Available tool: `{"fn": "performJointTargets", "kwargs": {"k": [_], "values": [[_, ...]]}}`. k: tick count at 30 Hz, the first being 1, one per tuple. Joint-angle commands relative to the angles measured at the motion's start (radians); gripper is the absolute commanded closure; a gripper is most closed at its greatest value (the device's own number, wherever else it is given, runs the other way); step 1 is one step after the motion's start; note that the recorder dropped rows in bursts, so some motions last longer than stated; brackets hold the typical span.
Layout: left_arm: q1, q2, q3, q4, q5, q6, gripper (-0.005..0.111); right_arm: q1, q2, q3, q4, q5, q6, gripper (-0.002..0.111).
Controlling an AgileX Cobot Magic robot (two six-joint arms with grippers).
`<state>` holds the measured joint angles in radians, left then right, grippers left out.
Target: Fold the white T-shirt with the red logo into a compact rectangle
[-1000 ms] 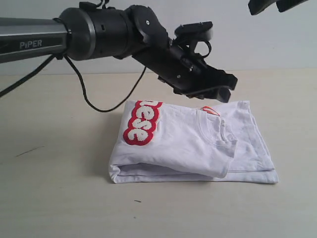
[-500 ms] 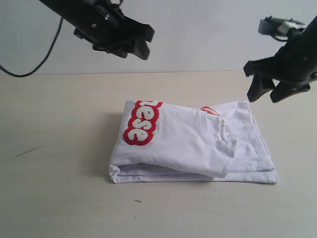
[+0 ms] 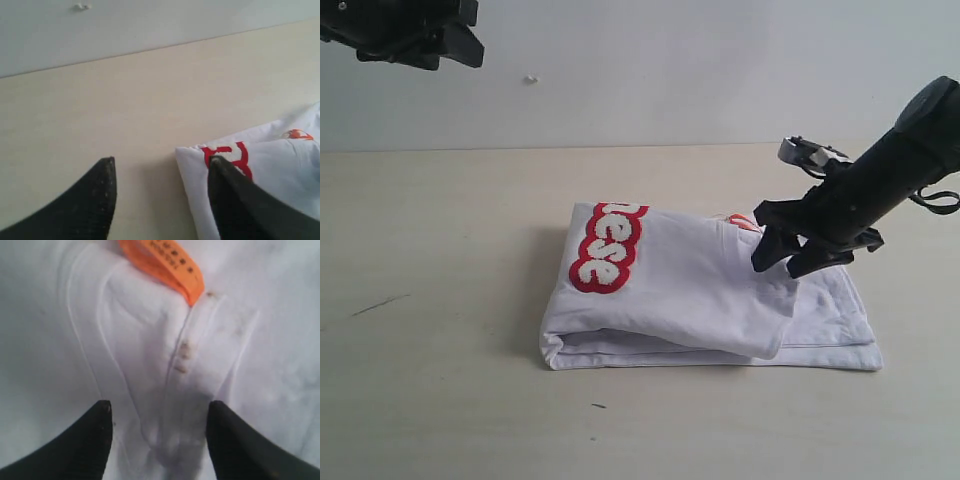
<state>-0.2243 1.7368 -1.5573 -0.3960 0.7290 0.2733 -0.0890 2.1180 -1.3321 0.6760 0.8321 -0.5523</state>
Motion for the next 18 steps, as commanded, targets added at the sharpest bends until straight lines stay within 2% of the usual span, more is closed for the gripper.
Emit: {"fn": "performJointTargets", "kwargs": {"k": [1, 9, 15, 18], "values": [[0.006, -0.008, 0.006, -0.030, -0.017, 0.022, 0.053, -0.004, 0.001, 0.000, 0.032, -0.078, -0.079, 0.053], [0.006, -0.008, 0.006, -0.039, -0.017, 0.027, 0.053, -0.004, 0.044, 0.000, 0.072, -0.092, -0.104, 0.053], [0.006, -0.008, 0.006, -0.038, -0.017, 0.029, 0.053, -0.004, 0.049, 0.000, 0.248, -0.027, -0.289, 0.053], [0.006, -0.008, 0.006, -0.038, -0.021, 0.033, 0.053, 0.002, 0.049, 0.000, 0.245, -0.022, -0.303, 0.058]]}}
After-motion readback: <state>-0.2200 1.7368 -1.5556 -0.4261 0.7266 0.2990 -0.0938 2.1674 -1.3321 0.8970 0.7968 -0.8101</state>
